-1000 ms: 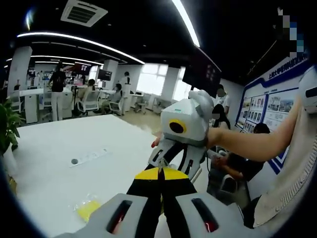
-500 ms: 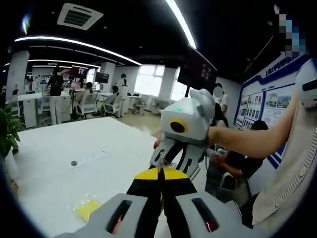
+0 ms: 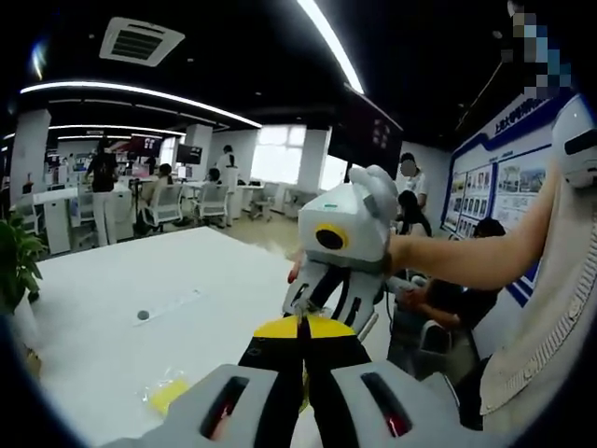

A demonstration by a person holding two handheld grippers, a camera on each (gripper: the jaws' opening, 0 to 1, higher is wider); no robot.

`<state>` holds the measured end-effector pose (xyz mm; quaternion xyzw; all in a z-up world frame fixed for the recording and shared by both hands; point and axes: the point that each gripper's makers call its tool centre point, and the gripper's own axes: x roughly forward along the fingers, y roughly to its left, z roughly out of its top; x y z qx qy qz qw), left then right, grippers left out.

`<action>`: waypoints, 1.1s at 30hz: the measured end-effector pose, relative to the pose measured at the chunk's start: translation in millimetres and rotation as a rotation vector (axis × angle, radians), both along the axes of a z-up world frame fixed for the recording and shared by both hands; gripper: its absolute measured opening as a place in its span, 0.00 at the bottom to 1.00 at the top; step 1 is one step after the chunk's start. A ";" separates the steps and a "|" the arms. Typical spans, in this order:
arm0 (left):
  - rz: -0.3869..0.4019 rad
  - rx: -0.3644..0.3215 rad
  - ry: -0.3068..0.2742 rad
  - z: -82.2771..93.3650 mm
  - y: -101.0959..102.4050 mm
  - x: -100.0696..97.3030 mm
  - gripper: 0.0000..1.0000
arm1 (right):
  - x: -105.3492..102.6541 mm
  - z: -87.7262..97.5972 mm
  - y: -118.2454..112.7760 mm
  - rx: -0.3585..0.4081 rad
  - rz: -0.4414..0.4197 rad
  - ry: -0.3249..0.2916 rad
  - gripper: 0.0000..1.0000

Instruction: Compare the silicone blocks by pressing each to a similar depth, holding the contact briefly, and releasing to observe deformation and rebound differences across the visible hardness samples.

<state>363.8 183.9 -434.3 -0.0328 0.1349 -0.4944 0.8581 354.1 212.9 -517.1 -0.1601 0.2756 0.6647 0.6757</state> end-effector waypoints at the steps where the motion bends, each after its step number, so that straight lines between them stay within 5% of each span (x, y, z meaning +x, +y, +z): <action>1: 0.003 -0.007 0.009 0.2 0.1 -0.2 0.00 | -1.1 0.5 0.1 0.003 0.003 0.001 0.12; 33: 0.049 -0.078 0.067 5.6 2.8 3.0 0.00 | 5.2 5.7 1.2 0.010 0.020 -0.035 0.18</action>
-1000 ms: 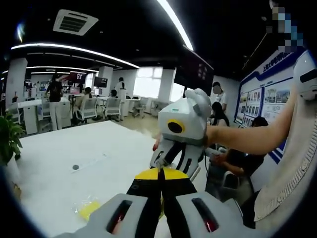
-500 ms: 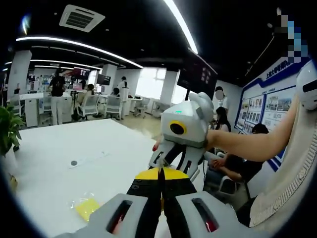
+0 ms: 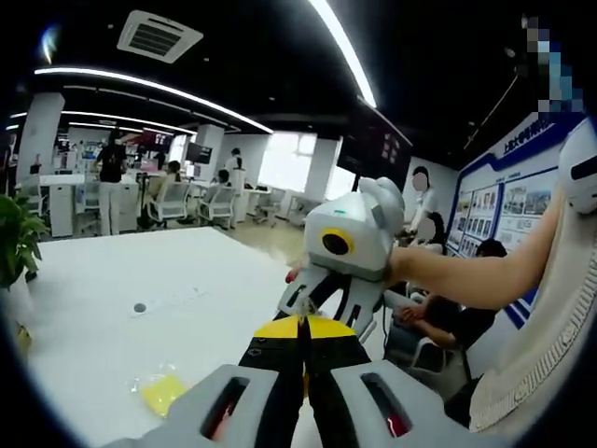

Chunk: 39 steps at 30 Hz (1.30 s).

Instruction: Compare the silicone blocks by pressing each to a similar depth, holding the contact briefly, and releasing to observe deformation and rebound differences across the visible hardness samples.

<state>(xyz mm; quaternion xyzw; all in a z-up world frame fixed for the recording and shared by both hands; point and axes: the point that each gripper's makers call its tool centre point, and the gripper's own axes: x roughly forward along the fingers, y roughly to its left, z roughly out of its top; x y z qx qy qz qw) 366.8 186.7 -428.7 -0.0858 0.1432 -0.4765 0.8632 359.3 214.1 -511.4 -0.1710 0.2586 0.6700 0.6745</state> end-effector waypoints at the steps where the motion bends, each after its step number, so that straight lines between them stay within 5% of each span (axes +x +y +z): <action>1: 0.001 0.001 -0.003 0.1 -0.1 0.2 0.00 | 0.6 0.2 0.0 0.002 -0.002 -0.005 0.19; 16: 0.024 -0.039 0.014 3.7 2.4 0.9 0.00 | 4.6 5.2 0.7 0.008 0.010 -0.085 0.22; 39: 0.045 -0.073 0.067 -4.3 7.5 4.0 0.00 | 3.2 -4.1 2.2 -0.022 0.044 -0.092 0.27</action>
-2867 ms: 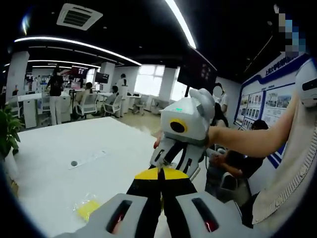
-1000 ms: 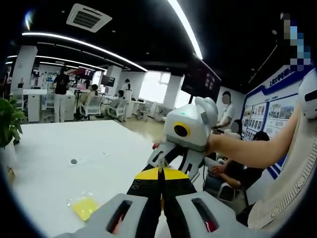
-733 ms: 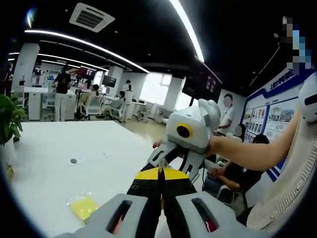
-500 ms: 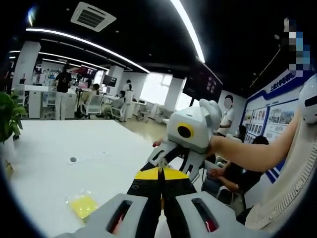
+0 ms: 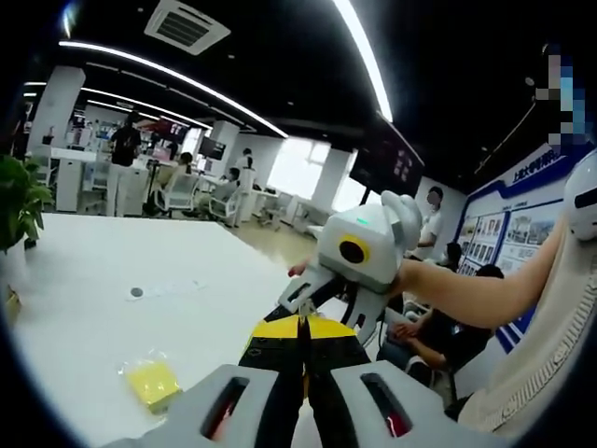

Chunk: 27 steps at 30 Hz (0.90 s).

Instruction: Compare the silicone blocks by pressing each to a similar depth, holding the contact briefly, and releasing to observe deformation and rebound differences across the visible hardness samples.

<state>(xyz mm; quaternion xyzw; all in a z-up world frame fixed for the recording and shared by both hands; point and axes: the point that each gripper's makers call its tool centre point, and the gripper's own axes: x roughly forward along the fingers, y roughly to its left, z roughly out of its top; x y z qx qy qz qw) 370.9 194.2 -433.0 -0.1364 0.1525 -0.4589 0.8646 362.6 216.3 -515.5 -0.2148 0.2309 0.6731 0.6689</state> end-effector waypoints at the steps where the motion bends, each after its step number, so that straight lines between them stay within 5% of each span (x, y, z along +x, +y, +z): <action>1: 0.003 0.002 -0.003 -0.6 0.3 0.5 0.00 | 0.2 -1.1 0.4 -0.001 -0.001 0.000 0.28; 27: 0.050 -0.033 0.050 -12.2 10.5 8.0 0.00 | 13.6 -8.3 -16.2 0.040 -0.110 -0.023 0.53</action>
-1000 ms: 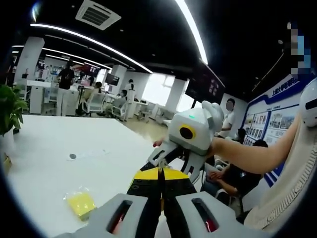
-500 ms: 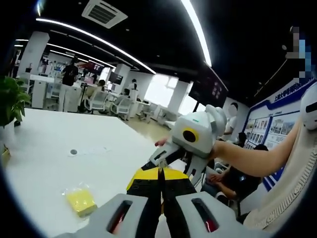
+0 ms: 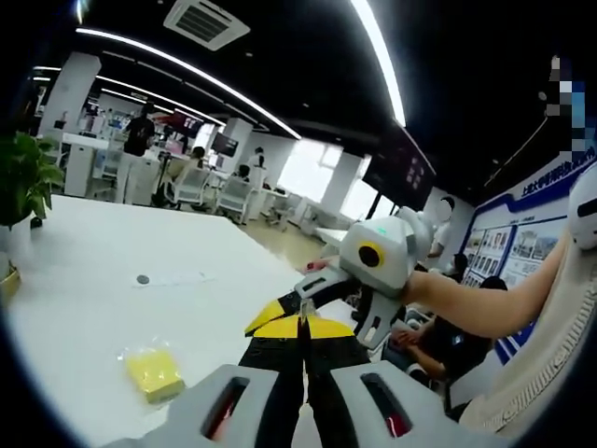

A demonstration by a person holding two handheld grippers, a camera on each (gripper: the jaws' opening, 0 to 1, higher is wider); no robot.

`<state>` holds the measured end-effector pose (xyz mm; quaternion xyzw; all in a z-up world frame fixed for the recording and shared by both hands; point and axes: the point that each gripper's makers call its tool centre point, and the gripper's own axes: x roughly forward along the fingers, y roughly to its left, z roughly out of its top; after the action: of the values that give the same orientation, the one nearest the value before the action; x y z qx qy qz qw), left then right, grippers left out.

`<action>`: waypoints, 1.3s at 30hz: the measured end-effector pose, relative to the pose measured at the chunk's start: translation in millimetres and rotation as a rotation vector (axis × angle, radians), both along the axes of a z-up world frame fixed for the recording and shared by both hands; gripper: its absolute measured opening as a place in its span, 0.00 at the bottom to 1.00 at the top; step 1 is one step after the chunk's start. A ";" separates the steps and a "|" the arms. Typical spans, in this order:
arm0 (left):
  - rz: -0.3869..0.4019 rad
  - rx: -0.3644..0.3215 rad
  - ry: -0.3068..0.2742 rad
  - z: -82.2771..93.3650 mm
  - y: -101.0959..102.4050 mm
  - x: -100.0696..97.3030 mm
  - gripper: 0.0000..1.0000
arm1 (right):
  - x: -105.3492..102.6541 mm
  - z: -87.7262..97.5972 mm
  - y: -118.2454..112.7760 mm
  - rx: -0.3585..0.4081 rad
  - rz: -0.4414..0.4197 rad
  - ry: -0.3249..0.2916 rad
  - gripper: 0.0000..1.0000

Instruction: Compare the silicone blocks by pressing each to a similar depth, holding the contact briefly, and releasing to observe deformation and rebound differences across the visible hardness samples.

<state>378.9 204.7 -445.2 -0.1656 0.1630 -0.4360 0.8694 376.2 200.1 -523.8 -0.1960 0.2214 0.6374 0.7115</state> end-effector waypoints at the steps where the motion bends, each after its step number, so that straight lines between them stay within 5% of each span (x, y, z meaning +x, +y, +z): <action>1: 0.001 -0.004 0.002 0.1 -0.3 0.2 0.00 | 0.4 2.3 -1.5 0.012 -0.010 -0.001 0.54; 8: 0.003 -0.003 0.008 -1.8 -3.0 0.2 0.00 | 5.4 21.1 -19.9 0.068 -0.085 -0.069 0.61; 20: 0.027 -0.010 0.029 -7.7 -7.2 -0.4 0.00 | -2.4 61.8 -66.5 0.297 -0.292 -0.118 0.69; 30: 0.022 -0.021 0.038 -8.7 -21.7 0.4 0.00 | -21.6 72.9 -109.0 0.397 -0.420 -0.128 0.74; 39: 0.023 -0.002 0.069 -29.0 -38.4 4.9 0.00 | -39.8 72.0 -146.4 0.440 -0.520 -0.125 0.75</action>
<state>383.8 166.3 -474.2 -0.1832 0.1903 -0.4202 0.8681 336.3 53.7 -451.8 -0.0137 0.0774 0.4540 0.8875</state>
